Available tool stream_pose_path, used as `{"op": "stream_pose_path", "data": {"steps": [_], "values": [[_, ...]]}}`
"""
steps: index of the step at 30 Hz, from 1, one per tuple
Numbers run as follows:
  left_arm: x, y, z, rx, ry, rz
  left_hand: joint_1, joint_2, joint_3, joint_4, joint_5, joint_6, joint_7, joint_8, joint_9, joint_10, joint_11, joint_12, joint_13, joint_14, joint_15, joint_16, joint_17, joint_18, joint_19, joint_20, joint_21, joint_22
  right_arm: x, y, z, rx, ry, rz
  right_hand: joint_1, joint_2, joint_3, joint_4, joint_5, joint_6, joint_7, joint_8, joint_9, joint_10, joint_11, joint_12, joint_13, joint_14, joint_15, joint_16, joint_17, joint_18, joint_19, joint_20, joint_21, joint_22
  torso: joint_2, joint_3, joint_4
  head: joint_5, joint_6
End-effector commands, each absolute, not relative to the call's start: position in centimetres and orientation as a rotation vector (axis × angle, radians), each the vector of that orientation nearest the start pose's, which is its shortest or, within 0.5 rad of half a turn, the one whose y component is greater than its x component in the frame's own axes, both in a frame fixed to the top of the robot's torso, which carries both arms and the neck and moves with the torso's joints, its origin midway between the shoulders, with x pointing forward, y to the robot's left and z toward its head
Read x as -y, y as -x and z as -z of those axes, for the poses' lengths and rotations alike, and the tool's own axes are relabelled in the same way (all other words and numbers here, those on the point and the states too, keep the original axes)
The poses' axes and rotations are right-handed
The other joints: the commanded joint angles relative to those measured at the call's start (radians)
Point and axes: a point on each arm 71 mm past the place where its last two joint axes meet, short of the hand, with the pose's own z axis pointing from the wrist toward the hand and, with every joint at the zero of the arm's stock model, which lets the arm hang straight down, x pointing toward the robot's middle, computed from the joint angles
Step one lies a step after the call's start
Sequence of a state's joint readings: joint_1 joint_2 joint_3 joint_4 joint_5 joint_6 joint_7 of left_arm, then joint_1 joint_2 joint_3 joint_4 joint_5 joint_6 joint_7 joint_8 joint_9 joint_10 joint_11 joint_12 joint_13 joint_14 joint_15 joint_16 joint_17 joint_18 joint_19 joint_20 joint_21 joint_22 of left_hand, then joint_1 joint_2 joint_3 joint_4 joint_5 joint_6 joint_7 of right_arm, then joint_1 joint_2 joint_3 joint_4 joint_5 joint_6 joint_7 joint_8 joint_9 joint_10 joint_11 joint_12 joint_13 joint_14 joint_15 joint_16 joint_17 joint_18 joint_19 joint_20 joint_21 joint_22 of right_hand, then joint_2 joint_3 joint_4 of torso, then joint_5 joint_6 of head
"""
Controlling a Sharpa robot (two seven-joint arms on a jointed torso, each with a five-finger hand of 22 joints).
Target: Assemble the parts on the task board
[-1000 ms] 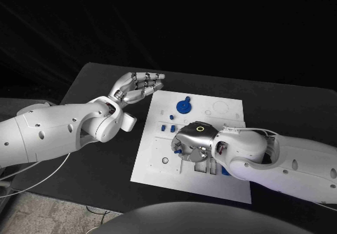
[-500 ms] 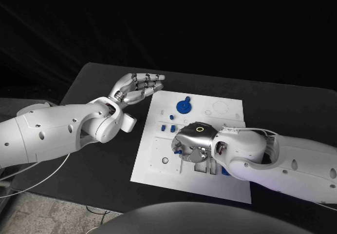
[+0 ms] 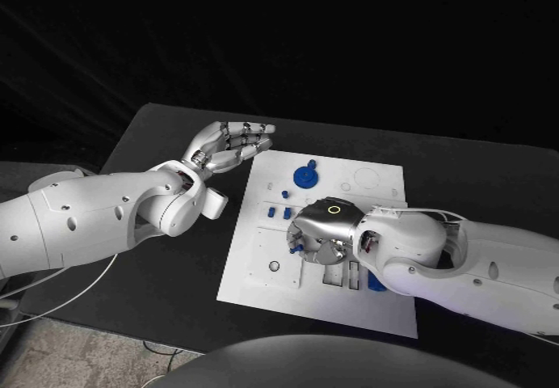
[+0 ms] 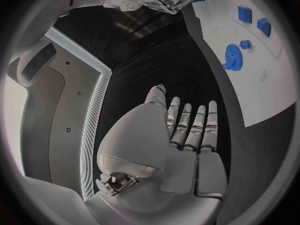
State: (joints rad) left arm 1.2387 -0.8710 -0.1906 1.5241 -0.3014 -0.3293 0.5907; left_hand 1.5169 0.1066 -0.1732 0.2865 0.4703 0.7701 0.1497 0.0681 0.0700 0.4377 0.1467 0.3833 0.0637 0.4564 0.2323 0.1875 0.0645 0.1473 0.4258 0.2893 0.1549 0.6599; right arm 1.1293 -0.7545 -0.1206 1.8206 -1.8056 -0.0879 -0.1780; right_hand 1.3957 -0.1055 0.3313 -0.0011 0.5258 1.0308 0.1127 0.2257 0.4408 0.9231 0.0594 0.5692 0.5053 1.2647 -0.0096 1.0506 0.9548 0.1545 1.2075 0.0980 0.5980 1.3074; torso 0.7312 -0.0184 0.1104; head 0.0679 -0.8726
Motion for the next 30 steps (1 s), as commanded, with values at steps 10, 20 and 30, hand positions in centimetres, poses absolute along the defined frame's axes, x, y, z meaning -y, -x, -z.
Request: {"op": "stream_pose_path", "data": {"steps": [10, 20, 30], "values": [[-21.37, -47.02, 19.47, -1.442, 0.647, 1.533, 0.001, 0.007, 0.000, 0.003, -0.006, 0.006, 0.004, 0.007, 0.001, 0.001, 0.005, 0.007, 0.001, 0.010, -0.001, 0.005, 0.001, -0.015, 0.005, 0.002, 0.004, -0.002, 7.51, -37.35, 21.85, -1.764, 0.782, -0.730, -0.011, 0.017, -0.025, -0.003, 0.020, -0.001, -0.018, 0.076, 0.098, 0.026, -0.017, 0.002, 0.001, -0.006, -0.012, -0.002, -0.011, 0.006, -0.006, -0.013, 0.004, 0.051, 0.000, 0.0004, 0.0007, 0.000, 0.000], [-21.28, -47.11, 19.55, -1.446, 0.648, 1.535, 0.002, 0.008, 0.000, 0.003, -0.006, 0.006, 0.004, 0.007, 0.001, 0.001, 0.005, 0.007, 0.001, 0.011, 0.000, 0.005, 0.001, -0.015, 0.006, 0.002, 0.004, -0.002, 7.13, -37.35, 21.86, -1.760, 0.794, -0.721, -0.019, 0.017, -0.029, 0.000, 0.022, 0.001, -0.019, 0.095, 0.126, 0.023, -0.016, -0.002, 0.000, -0.007, -0.011, -0.002, -0.012, 0.006, -0.007, -0.012, 0.003, 0.051, 0.000, 0.0004, 0.0004, -0.002, 0.000], [-21.31, -47.13, 19.60, -1.449, 0.649, 1.534, 0.003, 0.008, 0.001, 0.002, -0.006, 0.006, 0.005, 0.007, 0.001, 0.001, 0.006, 0.007, 0.001, 0.012, 0.000, 0.006, 0.001, -0.015, 0.007, 0.002, 0.005, -0.003, 6.93, -37.37, 21.89, -1.759, 0.800, -0.723, -0.021, 0.018, -0.028, 0.000, 0.012, -0.018, -0.020, 0.091, 0.133, 0.020, -0.013, -0.004, 0.000, -0.008, -0.009, -0.002, -0.014, 0.005, -0.007, -0.011, 0.002, 0.051, 0.000, 0.0004, 0.0000, -0.003, 0.000]]}}
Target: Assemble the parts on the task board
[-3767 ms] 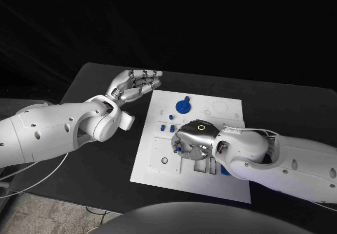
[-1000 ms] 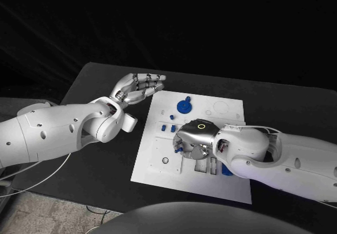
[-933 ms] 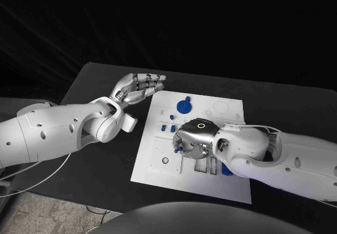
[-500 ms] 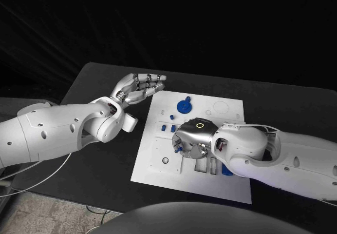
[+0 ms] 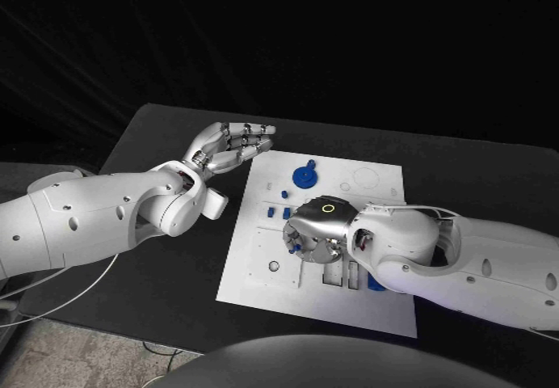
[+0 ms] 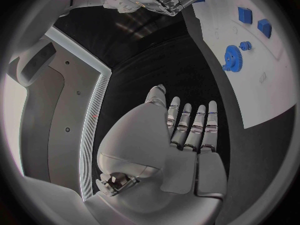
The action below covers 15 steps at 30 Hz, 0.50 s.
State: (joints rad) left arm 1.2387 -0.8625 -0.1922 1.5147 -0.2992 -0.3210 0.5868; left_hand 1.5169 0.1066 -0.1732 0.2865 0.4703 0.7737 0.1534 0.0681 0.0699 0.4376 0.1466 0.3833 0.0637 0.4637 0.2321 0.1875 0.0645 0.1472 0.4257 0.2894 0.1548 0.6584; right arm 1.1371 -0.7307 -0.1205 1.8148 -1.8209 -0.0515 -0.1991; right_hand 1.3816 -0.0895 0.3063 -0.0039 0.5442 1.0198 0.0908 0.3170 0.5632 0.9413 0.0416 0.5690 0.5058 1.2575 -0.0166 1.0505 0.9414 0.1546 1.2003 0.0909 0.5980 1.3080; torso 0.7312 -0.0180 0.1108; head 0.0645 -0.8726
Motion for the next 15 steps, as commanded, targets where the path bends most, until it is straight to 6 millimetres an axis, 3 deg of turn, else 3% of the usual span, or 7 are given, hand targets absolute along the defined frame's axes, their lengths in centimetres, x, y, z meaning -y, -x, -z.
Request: {"op": "stream_pose_path", "data": {"steps": [1, 15], "values": [[-21.30, -47.13, 19.60, -1.449, 0.649, 1.534, 0.003, 0.009, 0.001, 0.002, -0.006, 0.002, 0.001, 0.007, 0.002, 0.001, 0.007, 0.007, 0.001, 0.005, 0.000, 0.007, 0.001, -0.015, 0.007, 0.002, 0.005, -0.001, 6.90, -37.36, 21.90, -1.759, 0.801, -0.723, -0.007, 0.002, -0.003, 0.003, -0.007, -0.007, 0.002, -0.001, 0.011, 0.001, 0.005, -0.004, 0.000, 0.000, -0.002, -0.001, 0.000, 0.005, 0.000, -0.004, 0.002, 0.050, 0.000, 0.0000, -0.0004, 0.000, 0.000], [-21.24, -47.15, 19.63, -1.451, 0.648, 1.537, 0.005, 0.009, 0.002, 0.001, -0.006, 0.002, 0.002, 0.007, 0.002, 0.002, 0.008, 0.007, 0.001, 0.010, 0.001, 0.009, 0.002, -0.016, 0.008, 0.002, 0.005, -0.002, 6.64, -37.30, 22.05, -1.778, 0.816, -0.716, -0.011, 0.006, 0.000, 0.006, -0.011, -0.014, 0.008, -0.011, 0.007, -0.005, 0.009, -0.006, 0.001, -0.001, 0.001, -0.001, -0.002, 0.005, -0.001, -0.002, -0.001, 0.049, -0.001, 0.0002, 0.0003, 0.002, 0.000]]}}
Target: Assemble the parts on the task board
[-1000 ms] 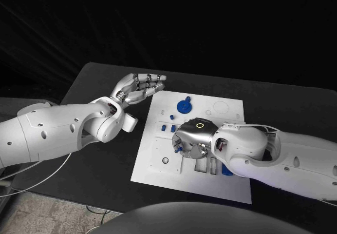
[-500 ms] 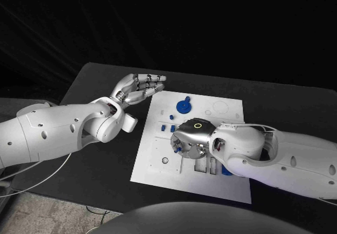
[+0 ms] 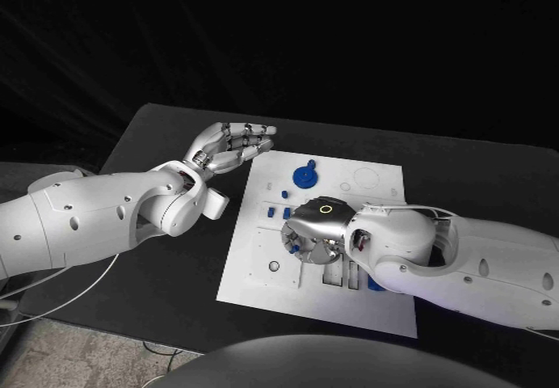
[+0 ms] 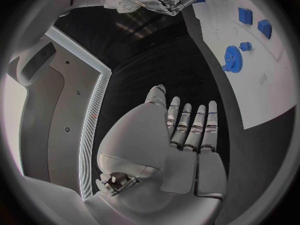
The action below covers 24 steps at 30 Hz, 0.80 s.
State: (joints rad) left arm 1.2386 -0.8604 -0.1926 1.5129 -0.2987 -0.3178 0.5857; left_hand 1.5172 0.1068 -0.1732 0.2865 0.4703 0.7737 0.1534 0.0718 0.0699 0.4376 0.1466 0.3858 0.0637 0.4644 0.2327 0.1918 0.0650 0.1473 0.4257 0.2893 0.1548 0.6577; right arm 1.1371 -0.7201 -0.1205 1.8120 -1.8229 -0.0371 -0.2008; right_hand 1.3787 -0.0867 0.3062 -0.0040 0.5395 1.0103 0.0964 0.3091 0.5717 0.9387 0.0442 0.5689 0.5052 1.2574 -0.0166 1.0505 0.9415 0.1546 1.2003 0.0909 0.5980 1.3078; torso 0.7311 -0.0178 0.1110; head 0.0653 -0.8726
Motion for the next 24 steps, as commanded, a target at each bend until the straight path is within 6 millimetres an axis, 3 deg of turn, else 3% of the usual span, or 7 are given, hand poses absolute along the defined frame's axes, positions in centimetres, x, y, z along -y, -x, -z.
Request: {"op": "stream_pose_path", "data": {"steps": [1, 24], "values": [[-21.25, -47.15, 19.63, -1.451, 0.648, 1.537, 0.005, 0.009, 0.002, 0.001, -0.006, 0.003, 0.002, 0.003, 0.002, 0.002, 0.008, 0.005, 0.001, 0.009, 0.001, 0.005, 0.001, -0.016, 0.008, 0.002, 0.005, -0.001, 6.64, -37.30, 22.06, -1.779, 0.816, -0.715, -0.009, 0.004, 0.001, 0.007, -0.006, -0.005, 0.002, -0.005, -0.003, -0.003, 0.007, -0.006, 0.002, -0.001, 0.002, -0.001, -0.002, 0.005, -0.001, -0.001, -0.002, 0.049, 0.000, 0.0000, 0.0005, 0.001, 0.000], [-21.19, -47.18, 19.71, -1.457, 0.651, 1.541, 0.006, 0.011, 0.002, 0.002, -0.006, 0.003, 0.004, 0.003, 0.002, 0.003, 0.011, 0.005, 0.002, 0.016, 0.002, 0.009, 0.002, -0.017, 0.011, 0.002, 0.007, -0.003, 6.54, -37.27, 22.11, -1.790, 0.815, -0.719, -0.025, 0.007, 0.022, 0.020, 0.009, 0.016, 0.001, -0.060, -0.056, -0.025, 0.014, -0.001, 0.014, -0.008, 0.008, -0.003, -0.009, 0.006, -0.005, 0.005, -0.016, 0.048, 0.001, -0.0002, -0.0004, 0.002, 0.000]]}}
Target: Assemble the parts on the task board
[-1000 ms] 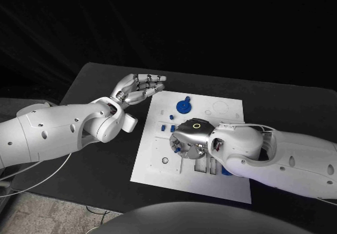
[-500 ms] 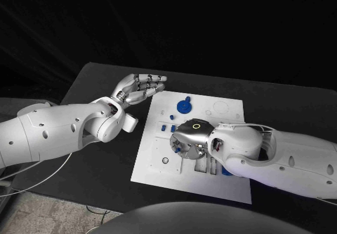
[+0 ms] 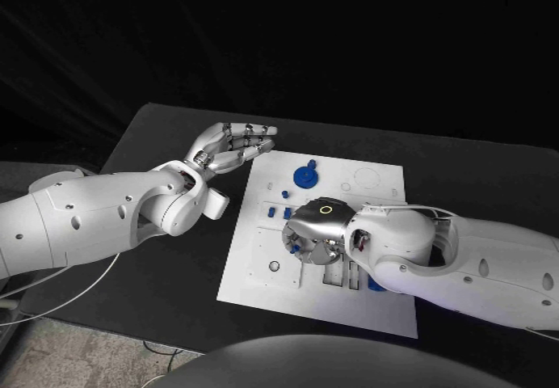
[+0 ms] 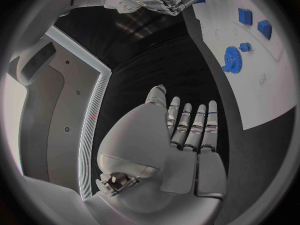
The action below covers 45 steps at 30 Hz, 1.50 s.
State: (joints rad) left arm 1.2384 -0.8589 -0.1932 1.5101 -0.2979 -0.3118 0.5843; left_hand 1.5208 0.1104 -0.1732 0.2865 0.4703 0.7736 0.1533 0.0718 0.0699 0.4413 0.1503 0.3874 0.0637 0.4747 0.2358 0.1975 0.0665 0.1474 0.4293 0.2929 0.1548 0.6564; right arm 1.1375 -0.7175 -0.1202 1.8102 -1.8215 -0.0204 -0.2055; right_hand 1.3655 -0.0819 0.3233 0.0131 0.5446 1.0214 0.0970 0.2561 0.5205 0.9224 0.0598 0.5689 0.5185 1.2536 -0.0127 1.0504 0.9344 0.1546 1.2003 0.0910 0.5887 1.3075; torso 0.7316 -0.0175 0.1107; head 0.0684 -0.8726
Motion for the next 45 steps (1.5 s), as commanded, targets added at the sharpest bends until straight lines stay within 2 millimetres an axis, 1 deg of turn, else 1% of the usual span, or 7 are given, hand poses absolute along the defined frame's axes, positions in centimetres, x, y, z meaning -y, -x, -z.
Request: {"op": "stream_pose_path", "data": {"steps": [1, 12, 26, 33, 39, 42, 45], "values": [[-21.2, -47.2, 19.7, -1.458, 0.651, 1.541, 0.002, 0.007, 0.002, 0.002, -0.006, 0.003, 0.004, 0.003, 0.002, -0.001, 0.007, 0.003, 0.002, 0.006, -0.001, 0.003, 0.001, -0.017, 0.008, -0.002, 0.007, -0.001, 6.5, -37.3, 22.1, -1.791, 0.815, -0.719, -0.013, 0.002, 0.006, 0.004, 0.002, 0.004, 0.000, -0.010, -0.009, -0.011, -0.001, 0.000, 0.002, -0.004, 0.004, -0.003, -0.002, 0.006, -0.006, 0.005, -0.007, 0.048, 0.000, -0.0003, -0.0002, -0.001, 0.000], [-21.2, -47.2, 19.8, -1.462, 0.653, 1.542, 0.003, 0.008, 0.002, 0.002, -0.007, 0.003, 0.004, 0.003, 0.002, 0.000, 0.008, 0.003, 0.002, 0.008, 0.000, 0.004, 0.001, -0.018, 0.009, -0.002, 0.007, -0.002, 6.4, -37.3, 22.1, -1.793, 0.815, -0.725, -0.015, -0.005, 0.006, 0.012, -0.152, -0.025, 0.019, -0.092, -0.084, -0.032, 0.006, 0.010, 0.016, -0.010, 0.012, 0.000, -0.007, 0.008, -0.007, 0.013, -0.025, 0.044, 0.000, -0.0004, 0.0002, -0.001, 0.000], [-21.2, -47.2, 19.9, -1.467, 0.658, 1.542, 0.003, 0.008, 0.002, 0.002, -0.007, 0.003, 0.004, 0.003, 0.002, 0.000, 0.008, 0.003, 0.002, 0.009, 0.000, 0.005, 0.001, -0.018, 0.010, -0.002, 0.008, -0.002, 6.4, -37.4, 22.2, -1.797, 0.813, -0.721, -0.015, -0.023, 0.006, 0.022, -0.200, -0.088, 0.003, -0.151, -0.134, -0.068, 0.017, -0.001, 0.015, -0.022, 0.019, -0.007, -0.020, 0.010, -0.012, 0.019, -0.055, 0.039, -0.001, -0.0005, 0.0002, -0.002, 0.000], [-21.2, -47.2, 19.9, -1.469, 0.660, 1.542, 0.003, 0.008, 0.002, 0.002, -0.007, 0.003, 0.004, 0.003, 0.002, 0.000, 0.008, 0.003, 0.002, 0.009, 0.000, 0.005, 0.001, -0.018, 0.010, -0.002, 0.008, -0.002, 6.5, -37.4, 22.1, -1.782, 0.798, -0.727, -0.038, -0.044, -0.020, 0.052, -0.294, -0.118, -0.003, -0.175, -0.162, -0.159, 0.045, -0.067, -0.025, -0.029, 0.034, -0.009, -0.029, 0.013, -0.016, 0.031, -0.085, 0.033, 0.001, 0.0001, 0.0005, -0.001, 0.000], [-21.3, -47.2, 19.9, -1.468, 0.664, 1.540, 0.003, 0.008, 0.002, 0.002, -0.007, 0.003, 0.004, 0.003, 0.002, 0.000, 0.008, 0.003, 0.002, 0.009, 0.000, 0.005, 0.001, -0.018, 0.010, -0.002, 0.008, -0.002, 7.6, -37.4, 21.7, -1.751, 0.758, -0.745, -0.058, -0.083, -0.161, 0.132, -0.435, -0.195, 0.000, -0.190, -0.199, -0.266, 0.065, -0.127, -0.075, -0.036, 0.039, -0.012, -0.042, 0.014, -0.013, 0.040, -0.121, 0.025, -0.001, 0.0000, 0.0010, -0.006, 0.000], [-21.5, -47.3, 19.9, -1.465, 0.672, 1.537, 0.003, 0.008, 0.002, 0.002, -0.007, 0.003, 0.004, 0.003, 0.002, 0.000, 0.008, 0.003, 0.002, 0.009, 0.000, 0.005, 0.001, -0.018, 0.010, -0.002, 0.008, -0.002, 8.5, -37.5, 21.1, -1.748, 0.712, -0.759, 0.020, -0.140, -0.269, 0.282, -0.472, -0.217, 0.002, -0.186, -0.220, -0.310, 0.073, -0.161, -0.120, -0.036, 0.047, -0.009, -0.046, 0.016, -0.006, 0.045, -0.138, 0.023, -0.003, -0.0002, -0.0002, -0.010, 0.000], [-21.6, -47.3, 20.0, -1.464, 0.677, 1.535, 0.003, 0.008, 0.002, 0.002, -0.007, 0.003, 0.004, 0.003, 0.002, 0.000, 0.008, 0.003, 0.002, 0.009, 0.000, 0.005, 0.001, -0.018, 0.010, -0.002, 0.008, -0.002, 9.4, -37.8, 20.4, -1.746, 0.664, -0.775, 0.021, -0.152, -0.283, 0.285, -0.474, -0.225, 0.011, -0.188, -0.228, -0.319, 0.076, -0.170, -0.134, -0.029, 0.046, -0.001, -0.039, 0.015, 0.000, 0.045, -0.132, 0.025, -0.004, -0.0001, -0.0009, -0.014, 0.000]]}}
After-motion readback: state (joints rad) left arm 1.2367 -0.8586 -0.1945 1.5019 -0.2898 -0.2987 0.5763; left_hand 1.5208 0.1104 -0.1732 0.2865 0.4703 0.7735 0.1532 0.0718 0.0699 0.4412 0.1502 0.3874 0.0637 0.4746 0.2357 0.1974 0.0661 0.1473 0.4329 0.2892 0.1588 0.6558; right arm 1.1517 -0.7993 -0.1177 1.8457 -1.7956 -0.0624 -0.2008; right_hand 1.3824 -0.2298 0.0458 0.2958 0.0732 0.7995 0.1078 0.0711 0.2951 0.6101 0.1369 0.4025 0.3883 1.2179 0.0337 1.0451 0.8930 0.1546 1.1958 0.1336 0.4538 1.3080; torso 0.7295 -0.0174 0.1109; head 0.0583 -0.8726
